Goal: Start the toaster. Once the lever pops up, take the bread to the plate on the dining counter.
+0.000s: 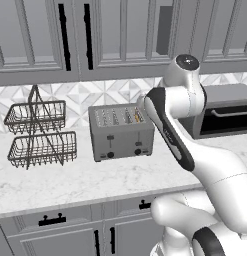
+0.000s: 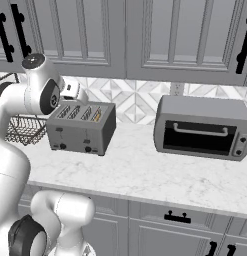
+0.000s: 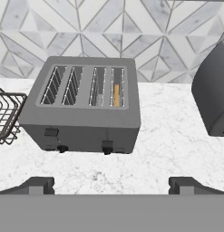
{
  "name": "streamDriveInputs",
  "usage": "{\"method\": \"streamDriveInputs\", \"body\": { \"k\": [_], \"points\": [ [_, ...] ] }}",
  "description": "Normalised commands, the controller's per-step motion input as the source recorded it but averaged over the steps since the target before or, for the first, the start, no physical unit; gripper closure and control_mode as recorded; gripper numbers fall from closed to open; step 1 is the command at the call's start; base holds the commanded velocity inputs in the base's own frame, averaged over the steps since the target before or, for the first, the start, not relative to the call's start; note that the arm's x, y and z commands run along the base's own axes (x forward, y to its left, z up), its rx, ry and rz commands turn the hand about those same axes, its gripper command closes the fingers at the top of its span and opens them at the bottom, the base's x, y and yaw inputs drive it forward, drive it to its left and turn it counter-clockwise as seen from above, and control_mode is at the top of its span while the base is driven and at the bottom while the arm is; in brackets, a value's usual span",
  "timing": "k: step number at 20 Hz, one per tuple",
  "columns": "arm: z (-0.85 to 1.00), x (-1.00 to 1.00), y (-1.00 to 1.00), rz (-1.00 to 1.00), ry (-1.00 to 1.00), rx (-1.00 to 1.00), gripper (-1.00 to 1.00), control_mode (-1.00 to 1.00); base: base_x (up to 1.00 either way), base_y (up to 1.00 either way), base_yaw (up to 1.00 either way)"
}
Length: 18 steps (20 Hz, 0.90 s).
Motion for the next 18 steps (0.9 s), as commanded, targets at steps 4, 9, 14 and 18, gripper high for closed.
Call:
{"method": "streamDriveInputs", "body": {
  "k": [4, 9, 14, 18],
  "points": [
    [0.0, 0.0, 0.0, 0.0, 0.0, 0.0, -1.0, -1.0, 0.0, 0.0, 0.0],
    [0.0, 0.0, 0.0, 0.0, 0.0, 0.0, -1.0, -1.0, 0.0, 0.0, 0.0],
    [0.0, 0.0, 0.0, 0.0, 0.0, 0.0, -1.0, -1.0, 0.0, 0.0, 0.0],
    [0.0, 0.0, 0.0, 0.0, 0.0, 0.0, -1.0, -1.0, 0.0, 0.0, 0.0]
  ]
}}
